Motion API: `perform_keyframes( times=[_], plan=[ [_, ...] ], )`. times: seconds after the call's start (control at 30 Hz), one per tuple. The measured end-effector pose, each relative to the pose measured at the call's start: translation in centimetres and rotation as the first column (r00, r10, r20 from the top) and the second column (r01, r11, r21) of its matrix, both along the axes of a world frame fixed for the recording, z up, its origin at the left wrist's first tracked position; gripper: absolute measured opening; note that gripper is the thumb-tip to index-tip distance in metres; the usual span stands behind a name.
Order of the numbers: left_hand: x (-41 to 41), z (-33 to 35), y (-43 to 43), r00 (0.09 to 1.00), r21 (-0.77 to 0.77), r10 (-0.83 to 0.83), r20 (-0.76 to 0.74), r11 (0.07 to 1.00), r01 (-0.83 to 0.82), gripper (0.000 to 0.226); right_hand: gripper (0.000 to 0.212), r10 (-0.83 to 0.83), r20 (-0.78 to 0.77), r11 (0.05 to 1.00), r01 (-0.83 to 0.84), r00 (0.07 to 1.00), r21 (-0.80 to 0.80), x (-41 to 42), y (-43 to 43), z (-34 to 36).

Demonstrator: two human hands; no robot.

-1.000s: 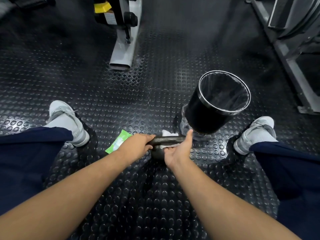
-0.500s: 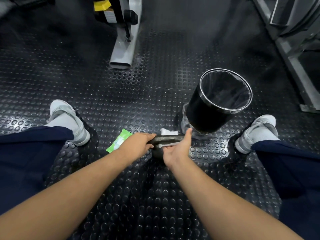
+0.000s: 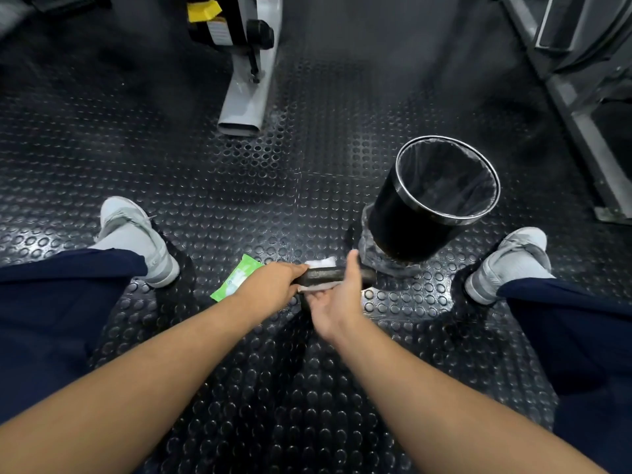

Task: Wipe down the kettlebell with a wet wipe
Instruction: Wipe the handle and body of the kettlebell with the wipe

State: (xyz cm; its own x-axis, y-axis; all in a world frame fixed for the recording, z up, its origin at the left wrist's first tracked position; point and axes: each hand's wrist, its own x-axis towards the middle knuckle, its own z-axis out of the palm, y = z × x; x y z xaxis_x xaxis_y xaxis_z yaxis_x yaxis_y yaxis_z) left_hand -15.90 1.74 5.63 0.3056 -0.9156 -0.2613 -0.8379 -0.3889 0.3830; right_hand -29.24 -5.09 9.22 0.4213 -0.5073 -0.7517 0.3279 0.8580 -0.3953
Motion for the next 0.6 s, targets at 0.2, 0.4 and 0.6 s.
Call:
perform_keyframes(
  times=[0.2,0.4,0.6],
  plan=[
    [-0.1,0.1,-0.1,1.0,-0.005,-0.009,0.012,1.0,0.009,0.056,0.093,-0.091,0.017,0.995,0.09,0.996,0.05,-1.2,-1.9,-0.5],
    [0.0,0.0,-0.2,0.999,0.012,-0.021,0.03,1.0,0.02,0.056,0.087,-0.093,-0.02,0.995,0.094,0.995,0.04,-0.7,-1.6,0.3],
    [-0.1,0.1,-0.1,1.0,0.0,-0.015,0.027,1.0,0.015,0.055,0.079,-0.02,0.016,0.998,0.019,1.0,0.064,-1.3,-1.8,-0.3]
  ],
)
